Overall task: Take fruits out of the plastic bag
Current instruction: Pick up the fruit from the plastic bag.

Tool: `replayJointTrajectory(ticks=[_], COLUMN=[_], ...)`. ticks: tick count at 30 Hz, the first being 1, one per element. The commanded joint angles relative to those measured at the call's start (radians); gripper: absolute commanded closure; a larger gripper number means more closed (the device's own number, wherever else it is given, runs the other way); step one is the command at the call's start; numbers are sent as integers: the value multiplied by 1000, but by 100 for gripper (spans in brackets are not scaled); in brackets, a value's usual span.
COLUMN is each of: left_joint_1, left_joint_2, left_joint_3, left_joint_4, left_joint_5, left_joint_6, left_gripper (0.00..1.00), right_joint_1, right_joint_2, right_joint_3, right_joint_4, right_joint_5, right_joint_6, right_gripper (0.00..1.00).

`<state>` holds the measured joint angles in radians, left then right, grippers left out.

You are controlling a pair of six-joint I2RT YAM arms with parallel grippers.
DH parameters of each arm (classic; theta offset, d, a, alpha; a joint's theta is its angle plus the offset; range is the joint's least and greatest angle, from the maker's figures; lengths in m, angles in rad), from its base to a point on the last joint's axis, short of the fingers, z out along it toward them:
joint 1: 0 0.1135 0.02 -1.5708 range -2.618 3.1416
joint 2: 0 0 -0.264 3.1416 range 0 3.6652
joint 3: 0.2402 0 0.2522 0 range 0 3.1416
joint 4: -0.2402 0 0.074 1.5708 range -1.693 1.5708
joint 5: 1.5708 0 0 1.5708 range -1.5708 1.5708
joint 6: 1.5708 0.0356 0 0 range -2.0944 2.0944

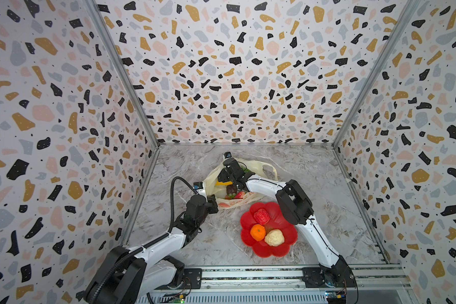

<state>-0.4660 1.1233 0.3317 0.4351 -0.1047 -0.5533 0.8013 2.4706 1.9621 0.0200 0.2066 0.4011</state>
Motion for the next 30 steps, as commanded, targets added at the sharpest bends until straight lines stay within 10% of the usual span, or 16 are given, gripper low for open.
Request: replayJointTrajectory(ticks=[1,10,30], left_joint_1=[-3,-2,-2], left_joint_2=[-13,-6,116], left_joint_3=[-15,-9,36], left_joint_4=[39,28,-26], left_joint_5=[8,-8,-65], left_joint_6=[3,3,-5], left_gripper=[100,100,100], right_joint_1=[-8,-5,41], right_joint_2=[5,-49,-440], right_joint_3=[64,21,-451], right_joint_4=[-71,-68,137], right_joint_5=[-5,-67,-76], right_joint_6=[-6,-6,17], right_gripper=[17,34,34])
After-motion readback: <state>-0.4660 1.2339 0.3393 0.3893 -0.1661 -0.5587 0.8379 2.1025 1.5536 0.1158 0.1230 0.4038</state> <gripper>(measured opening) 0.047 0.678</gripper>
